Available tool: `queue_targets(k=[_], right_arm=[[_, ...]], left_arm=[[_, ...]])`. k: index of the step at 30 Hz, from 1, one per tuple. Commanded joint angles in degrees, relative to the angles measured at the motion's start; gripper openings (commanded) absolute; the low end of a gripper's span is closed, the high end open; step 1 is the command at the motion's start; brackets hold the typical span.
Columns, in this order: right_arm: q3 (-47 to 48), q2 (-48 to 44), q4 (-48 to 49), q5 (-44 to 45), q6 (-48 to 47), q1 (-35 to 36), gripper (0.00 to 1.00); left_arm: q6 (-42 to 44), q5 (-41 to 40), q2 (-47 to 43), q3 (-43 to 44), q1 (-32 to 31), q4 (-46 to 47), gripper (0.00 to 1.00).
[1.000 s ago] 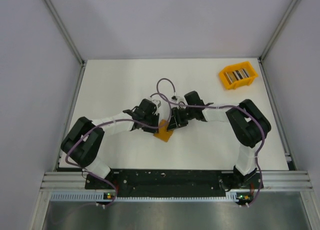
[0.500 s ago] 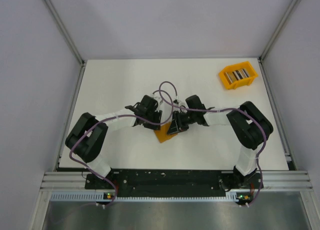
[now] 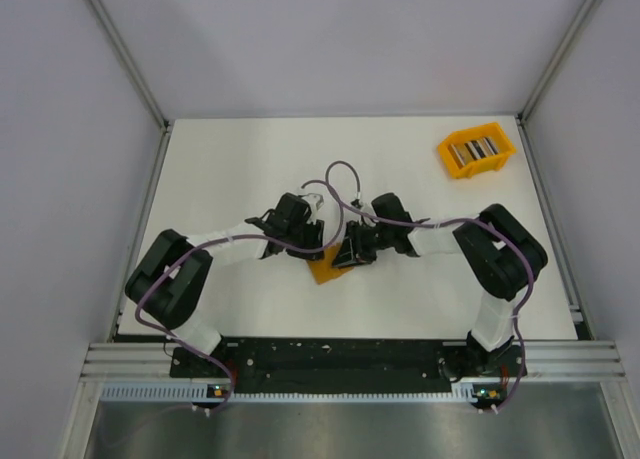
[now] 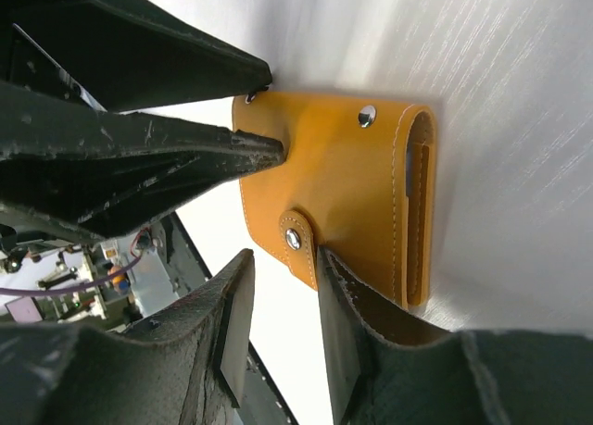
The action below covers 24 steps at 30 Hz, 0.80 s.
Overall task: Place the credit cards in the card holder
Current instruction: Open the card holder at the center of the board.
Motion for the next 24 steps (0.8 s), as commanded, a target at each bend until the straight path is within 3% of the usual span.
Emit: queue_targets(k=[1, 7, 10, 11, 24], right_arm=[[-2.77, 0.71, 0.65, 6.75, 0.34, 0.75, 0.35], [-3.39, 1.59, 2.42, 6.39, 2.1, 0.75, 0.36], [-3.47, 1.86, 3.03, 5.96, 2.19, 0.75, 0.36], [-3.3, 1.95, 3.21, 5.61, 2.19, 0.83, 0.36], [-2.25, -6.57, -4.08, 8.14, -1.84, 0.83, 0.38]], left_arm=[[-2.62, 4.42, 1.07, -3.84, -0.48, -0.26, 0.39], [-2.09, 5.21, 1.16, -3.32, -0.48, 0.01, 0.22], [-1.65, 5.91, 1.25, -2.97, -0.48, 0.01, 0.02], [-1.65, 6.0, 1.34, -2.97, -0.48, 0.01, 0.0], [-6.92, -1.29, 0.46, -4.02, -0.57, -0.08, 0.0]])
